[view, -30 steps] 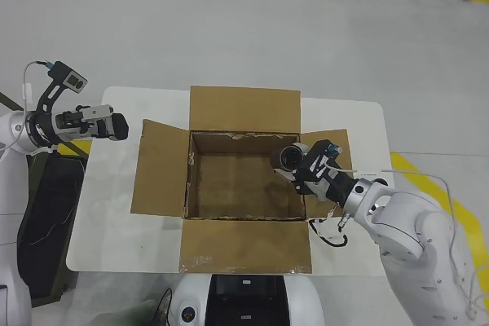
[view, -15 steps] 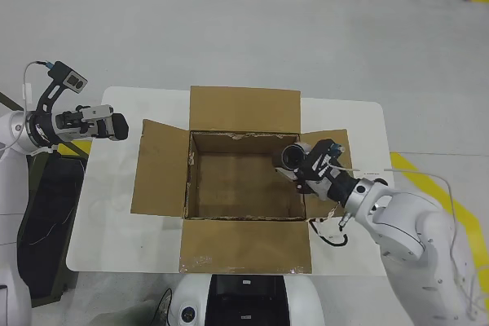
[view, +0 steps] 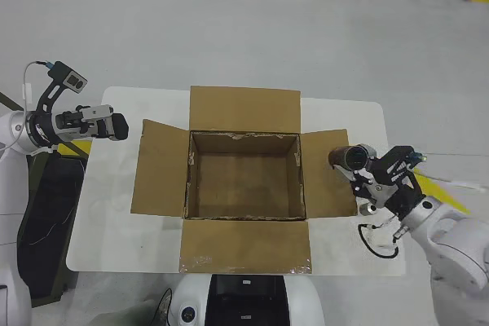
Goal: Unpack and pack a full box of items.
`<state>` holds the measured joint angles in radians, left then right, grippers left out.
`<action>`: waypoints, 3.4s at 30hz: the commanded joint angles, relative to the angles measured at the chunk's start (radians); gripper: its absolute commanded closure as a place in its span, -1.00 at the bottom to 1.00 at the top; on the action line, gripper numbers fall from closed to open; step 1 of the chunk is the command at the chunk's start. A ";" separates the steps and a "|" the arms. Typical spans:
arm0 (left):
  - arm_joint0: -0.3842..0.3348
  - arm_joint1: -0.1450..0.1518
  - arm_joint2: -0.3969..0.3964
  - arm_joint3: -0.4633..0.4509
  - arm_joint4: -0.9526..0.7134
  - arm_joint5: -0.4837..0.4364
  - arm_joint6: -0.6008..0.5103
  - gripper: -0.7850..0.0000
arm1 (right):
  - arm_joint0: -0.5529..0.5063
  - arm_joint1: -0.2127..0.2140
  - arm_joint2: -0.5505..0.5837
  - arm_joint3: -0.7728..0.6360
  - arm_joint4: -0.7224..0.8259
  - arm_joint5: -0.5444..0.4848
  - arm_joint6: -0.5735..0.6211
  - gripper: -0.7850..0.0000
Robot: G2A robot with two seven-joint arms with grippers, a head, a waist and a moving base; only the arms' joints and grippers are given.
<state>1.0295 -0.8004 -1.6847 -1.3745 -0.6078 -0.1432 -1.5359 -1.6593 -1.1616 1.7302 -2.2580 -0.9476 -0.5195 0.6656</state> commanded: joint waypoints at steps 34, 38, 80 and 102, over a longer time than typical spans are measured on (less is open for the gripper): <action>0.000 0.000 0.000 0.000 0.000 0.000 0.000 -1.00 | -0.445 0.001 0.185 0.027 -0.087 -0.049 -0.192 1.00; 0.000 0.000 0.000 0.000 0.000 0.000 0.000 -1.00 | -0.464 0.001 0.161 0.054 -0.129 -0.052 -0.223 1.00; 0.000 0.000 0.000 0.000 0.000 0.000 0.000 -1.00 | -0.353 0.014 0.003 0.415 -0.419 -0.031 -0.438 1.00; 0.000 0.000 0.000 0.000 0.000 0.000 0.000 -1.00 | -0.292 0.018 -0.046 0.473 -0.385 -0.003 -0.421 -0.62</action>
<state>1.0295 -0.8004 -1.6847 -1.3745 -0.6078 -0.1432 -1.5359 -1.9526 -1.1437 1.6845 -1.7854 -1.3341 -0.5226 0.2421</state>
